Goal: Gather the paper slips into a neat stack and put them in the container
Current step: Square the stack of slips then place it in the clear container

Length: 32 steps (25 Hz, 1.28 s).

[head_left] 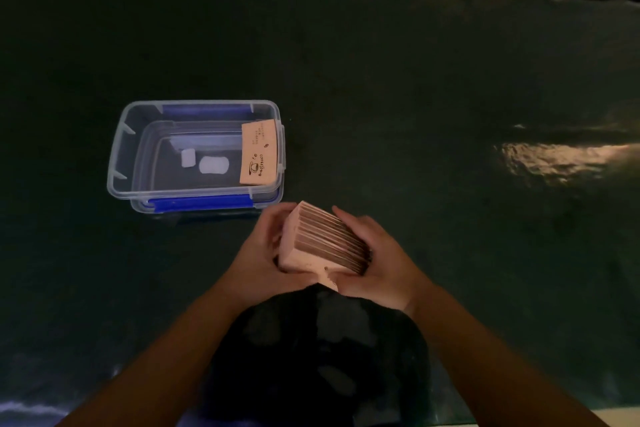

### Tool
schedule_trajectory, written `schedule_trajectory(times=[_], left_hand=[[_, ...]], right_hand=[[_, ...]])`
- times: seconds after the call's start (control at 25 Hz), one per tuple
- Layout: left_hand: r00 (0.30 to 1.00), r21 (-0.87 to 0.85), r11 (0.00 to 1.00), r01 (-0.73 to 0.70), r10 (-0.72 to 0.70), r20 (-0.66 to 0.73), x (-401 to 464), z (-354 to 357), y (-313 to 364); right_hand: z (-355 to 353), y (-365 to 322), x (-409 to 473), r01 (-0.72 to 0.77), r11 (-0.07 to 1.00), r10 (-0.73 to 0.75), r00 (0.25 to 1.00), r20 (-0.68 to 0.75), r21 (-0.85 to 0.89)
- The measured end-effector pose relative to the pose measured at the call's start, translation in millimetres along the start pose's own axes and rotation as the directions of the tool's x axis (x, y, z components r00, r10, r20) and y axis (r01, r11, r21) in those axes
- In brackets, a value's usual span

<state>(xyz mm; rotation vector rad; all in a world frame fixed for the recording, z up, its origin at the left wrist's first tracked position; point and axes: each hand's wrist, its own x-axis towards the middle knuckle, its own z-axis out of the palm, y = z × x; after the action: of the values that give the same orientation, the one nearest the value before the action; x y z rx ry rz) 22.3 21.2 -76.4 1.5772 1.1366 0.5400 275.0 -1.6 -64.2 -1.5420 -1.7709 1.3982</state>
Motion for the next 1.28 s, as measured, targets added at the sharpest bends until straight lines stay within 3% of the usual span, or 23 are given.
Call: schedule_trajectory(times=[0.08,0.16,0.32,0.4,0.56,0.76,0.96,1.28], left_hand=[[0.999,0.054,0.998,0.039,-0.039,-0.008,3,-8,-4],[0.998,0.147,0.988,0.047,-0.042,-0.037,4,-10,-3],[0.990,0.146,0.980,0.134,-0.124,-0.071,3,-5,-25],[0.987,0.135,0.980,0.149,-0.140,-0.073,4,-3,-32],[0.994,0.143,0.985,0.097,-0.088,-0.070,4,5,-42],[0.996,0.194,0.978,0.079,-0.070,-0.051,6,2,-36],[0.996,0.431,0.902,0.026,-0.062,0.070,10,-1,-36],[0.996,0.430,0.903,0.016,-0.052,0.072,5,1,-34]], right_hand=[[-2,-5,4,0.039,0.973,-0.037,0.999,0.012,-0.228],[3,-9,10,0.062,0.953,-0.064,0.998,0.002,-0.295],[25,5,8,0.038,0.997,-0.044,0.995,-0.086,-0.064],[40,17,3,0.068,0.997,-0.071,0.990,-0.121,-0.027],[53,28,4,0.097,0.986,-0.113,0.987,-0.111,-0.135],[43,29,6,0.051,0.978,-0.052,0.999,0.000,-0.200],[41,28,7,0.048,0.967,-0.047,0.999,0.010,-0.249],[44,29,4,0.042,0.967,-0.041,0.999,0.008,-0.250]])
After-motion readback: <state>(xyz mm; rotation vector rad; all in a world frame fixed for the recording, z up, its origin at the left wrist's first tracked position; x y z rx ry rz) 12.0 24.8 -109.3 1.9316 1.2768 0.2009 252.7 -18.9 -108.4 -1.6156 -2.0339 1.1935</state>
